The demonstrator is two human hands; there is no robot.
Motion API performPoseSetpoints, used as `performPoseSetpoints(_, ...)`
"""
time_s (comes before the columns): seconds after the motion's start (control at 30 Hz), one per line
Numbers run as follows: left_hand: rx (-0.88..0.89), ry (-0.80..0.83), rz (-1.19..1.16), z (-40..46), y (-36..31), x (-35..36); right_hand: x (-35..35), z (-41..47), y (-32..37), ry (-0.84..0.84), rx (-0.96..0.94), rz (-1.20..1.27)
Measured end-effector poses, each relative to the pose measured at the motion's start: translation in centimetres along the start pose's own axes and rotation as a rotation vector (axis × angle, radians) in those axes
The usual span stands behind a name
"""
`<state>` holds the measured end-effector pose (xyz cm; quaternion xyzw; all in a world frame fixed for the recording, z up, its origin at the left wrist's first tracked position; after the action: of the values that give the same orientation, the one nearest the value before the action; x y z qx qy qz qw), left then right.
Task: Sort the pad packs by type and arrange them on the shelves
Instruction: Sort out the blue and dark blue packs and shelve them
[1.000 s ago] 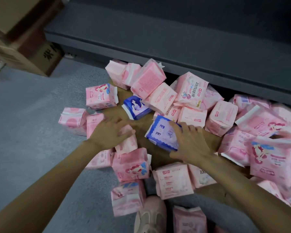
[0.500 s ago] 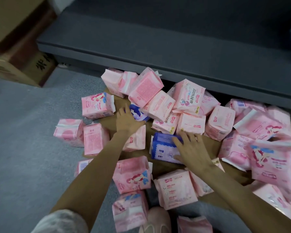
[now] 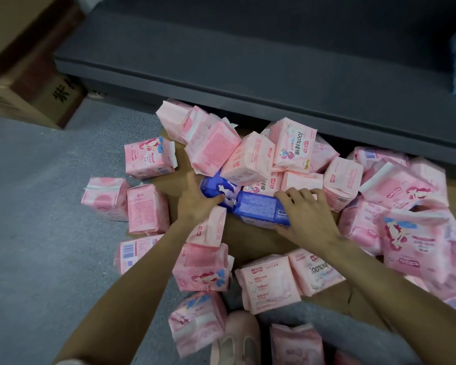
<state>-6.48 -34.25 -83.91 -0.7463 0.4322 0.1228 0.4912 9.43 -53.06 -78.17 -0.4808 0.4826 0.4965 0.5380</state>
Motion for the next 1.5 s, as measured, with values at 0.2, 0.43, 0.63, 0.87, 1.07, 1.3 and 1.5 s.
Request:
performPoseSetpoints(0.2,0.115,-0.22,-0.104,-5.1,-1.8,-5.3,-1.0,-2.4,-0.9,-0.005,-0.382,0.0)
performPoseSetpoints(0.43,0.237,-0.189,-0.084,-10.2,-6.6,-9.3,-6.3,-5.9,-3.9,-0.09,-0.559,-0.02)
performPoseSetpoints(0.63,0.219,-0.013,-0.09,-10.2,-8.6,-4.3,-4.1,-9.3,-8.1,-0.058,-0.499,0.087)
performPoseSetpoints(0.87,0.216,0.02,0.049,-9.4,-6.6,0.5,-2.3,-11.3,-9.6,0.116,-0.048,0.442)
performPoseSetpoints(1.07,0.264,0.011,0.073,-10.0,-6.6,1.0,-2.2,-11.4,-8.8,0.113,0.357,0.909)
performPoseSetpoints(1.3,0.457,-0.03,-0.052,-12.6,-10.2,0.5,-4.3,-12.5,-10.6,0.104,0.455,1.07)
performPoseSetpoints(1.5,0.517,0.061,-0.114,-13.3,-15.0,1.5,-11.2,-15.7,-14.4,-0.098,0.27,0.639)
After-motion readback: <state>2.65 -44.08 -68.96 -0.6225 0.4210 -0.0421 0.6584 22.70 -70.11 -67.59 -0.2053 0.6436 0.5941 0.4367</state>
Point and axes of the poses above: each hand's wrist, its own z-axis towards the middle knuckle, its own x-axis out of the palm, y = z × x, the point moved 3 cm from there along z, towards the middle knuckle, and after that the axes turned 14 degrees about -x, right-handed, at the moved point
